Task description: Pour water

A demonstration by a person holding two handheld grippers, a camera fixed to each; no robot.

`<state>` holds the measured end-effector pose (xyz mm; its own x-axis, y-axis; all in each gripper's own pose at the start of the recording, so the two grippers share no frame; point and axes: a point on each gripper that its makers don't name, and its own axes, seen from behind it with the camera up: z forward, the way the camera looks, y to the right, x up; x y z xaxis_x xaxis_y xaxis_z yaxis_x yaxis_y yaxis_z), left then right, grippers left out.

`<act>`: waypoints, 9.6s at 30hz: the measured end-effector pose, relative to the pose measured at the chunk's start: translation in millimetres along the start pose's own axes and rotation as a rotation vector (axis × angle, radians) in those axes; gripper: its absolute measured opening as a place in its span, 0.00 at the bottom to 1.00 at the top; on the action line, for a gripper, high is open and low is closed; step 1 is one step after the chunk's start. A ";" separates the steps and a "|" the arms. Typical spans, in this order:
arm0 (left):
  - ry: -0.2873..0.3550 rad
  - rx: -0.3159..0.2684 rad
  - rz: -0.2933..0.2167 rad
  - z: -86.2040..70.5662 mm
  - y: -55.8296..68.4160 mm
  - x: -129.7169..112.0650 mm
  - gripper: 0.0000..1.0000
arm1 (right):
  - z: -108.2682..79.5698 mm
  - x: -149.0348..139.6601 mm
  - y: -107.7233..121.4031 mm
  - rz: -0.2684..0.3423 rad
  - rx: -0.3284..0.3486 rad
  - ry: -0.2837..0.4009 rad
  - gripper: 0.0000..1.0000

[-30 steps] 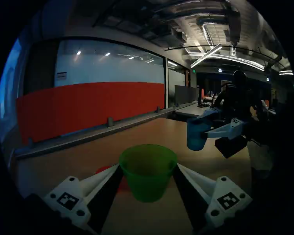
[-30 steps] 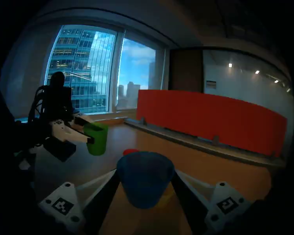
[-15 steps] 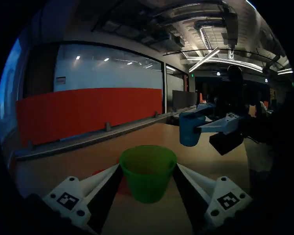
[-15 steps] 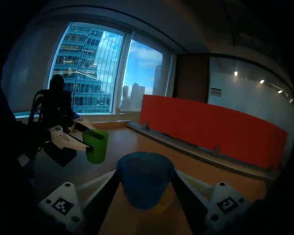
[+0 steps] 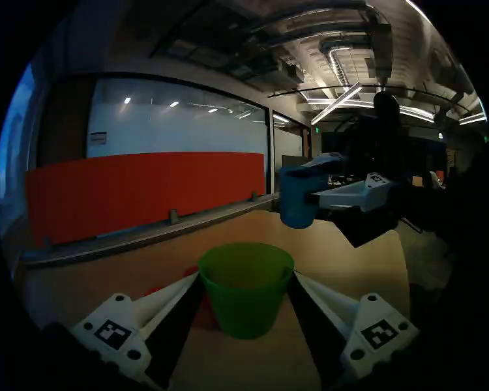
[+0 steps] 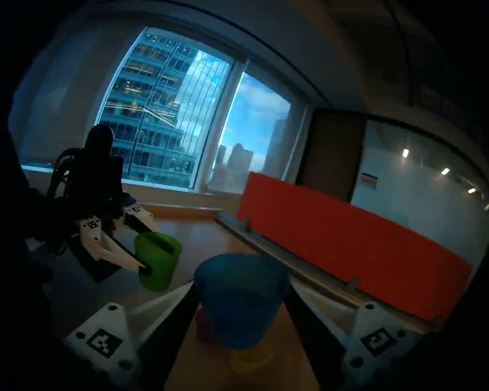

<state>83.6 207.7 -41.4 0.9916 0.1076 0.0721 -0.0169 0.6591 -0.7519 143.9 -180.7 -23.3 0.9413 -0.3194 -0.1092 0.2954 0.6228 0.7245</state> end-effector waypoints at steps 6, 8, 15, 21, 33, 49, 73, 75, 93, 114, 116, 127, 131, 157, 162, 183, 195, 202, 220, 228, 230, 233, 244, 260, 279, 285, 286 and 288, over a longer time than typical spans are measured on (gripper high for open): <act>0.003 -0.007 0.007 -1.1 5.3 0.6 0.86 | 5.9 16.2 0.8 -0.076 0.013 0.009 0.91; 0.004 -0.010 0.011 -1.5 7.0 1.0 0.86 | 8.3 20.8 1.0 -0.099 0.016 0.011 0.91; 0.007 -0.019 0.015 -1.4 12.2 1.1 0.86 | 17.8 35.1 2.9 -0.170 0.022 0.018 0.91; 0.005 -0.022 0.018 -0.6 13.5 0.2 0.86 | 25.2 45.2 5.1 -0.238 0.023 0.021 0.91; 0.011 -0.035 0.020 0.6 19.6 1.4 0.86 | 43.8 64.5 7.8 -0.371 0.038 0.023 0.91; 0.016 -0.044 0.022 2.8 22.8 1.3 0.86 | 59.3 79.6 14.4 -0.525 0.031 0.025 0.91; 0.017 -0.056 0.021 7.2 24.3 2.5 0.86 | 76.7 94.7 19.1 -0.741 0.011 0.030 0.90; 0.017 -0.057 0.020 7.9 23.9 2.8 0.86 | 77.9 95.1 18.9 -0.758 0.011 0.030 0.90; 0.016 -0.062 0.019 11.7 23.0 4.0 0.86 | 86.3 94.7 21.2 -0.865 -0.001 0.026 0.90; 0.015 -0.071 0.026 13.8 25.1 6.3 0.86 | 88.4 103.4 32.5 -0.978 -0.033 0.022 0.90; 0.016 -0.071 0.025 13.8 25.1 6.7 0.86 | 88.5 104.8 32.9 -0.986 -0.035 0.023 0.90; 0.018 -0.071 0.025 14.4 24.7 9.6 0.85 | 88.6 112.6 36.4 -1.048 -0.054 0.029 0.90; 0.018 -0.071 0.022 14.6 24.6 9.0 0.85 | 88.0 115.6 36.6 -1.066 -0.059 0.033 0.90; 0.022 -0.062 0.017 13.9 21.6 9.6 0.86 | 99.8 128.8 35.1 -1.187 -0.083 0.052 0.90; 0.023 -0.058 0.016 13.5 20.6 10.0 0.86 | 102.6 130.4 35.4 -1.210 -0.090 0.056 0.90; 0.029 -0.049 0.010 14.7 17.6 10.8 0.85 | 108.2 138.0 15.7 -1.331 -0.112 0.081 0.90; 0.031 -0.044 0.009 14.4 15.4 11.8 0.85 | 106.9 138.5 5.8 -1.396 -0.116 0.089 0.90; 0.032 -0.044 0.011 14.1 15.2 12.4 0.85 | 106.8 138.9 3.9 -1.382 -0.114 0.095 0.90; 0.040 -0.038 0.021 11.5 11.0 18.7 0.85 | 92.4 130.1 19.0 -0.984 -0.069 0.093 0.90; 0.042 -0.031 0.021 11.1 7.7 19.0 0.85 | 85.7 127.5 11.6 -0.732 -0.029 0.103 0.90; 0.042 -0.029 0.021 11.1 6.9 19.0 0.85 | 84.4 126.9 10.5 -0.677 -0.022 0.106 0.90; 0.041 -0.028 0.023 10.9 6.1 19.2 0.85 | 82.8 126.8 10.5 -0.599 -0.017 0.110 0.90; 0.043 -0.023 0.023 9.7 4.0 21.1 0.85 | 73.6 130.4 4.3 -0.358 0.009 0.124 0.90; 0.045 -0.011 0.027 7.3 -0.9 24.7 0.85 | 64.5 121.2 1.8 -0.038 0.035 0.092 0.90; 0.045 0.003 0.021 6.0 -6.9 26.8 0.85 | 62.1 119.9 -2.8 0.244 0.091 0.079 0.90; 0.045 0.016 0.021 3.2 -12.5 28.2 0.86 | 57.7 112.8 0.2 0.242 0.084 0.072 0.90; 0.045 0.019 0.020 2.5 -13.5 28.3 0.85 | 56.8 112.2 0.5 0.240 0.083 0.073 0.90; 0.047 0.024 0.017 1.3 -15.6 28.5 0.85 | 55.0 111.5 1.2 0.235 0.082 0.077 0.91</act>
<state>112.0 201.5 -26.8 0.9960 0.0847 0.0282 -0.0365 0.6748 -0.7371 240.2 -254.9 2.8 0.9932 -0.1149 0.0195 0.0554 0.6126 0.7884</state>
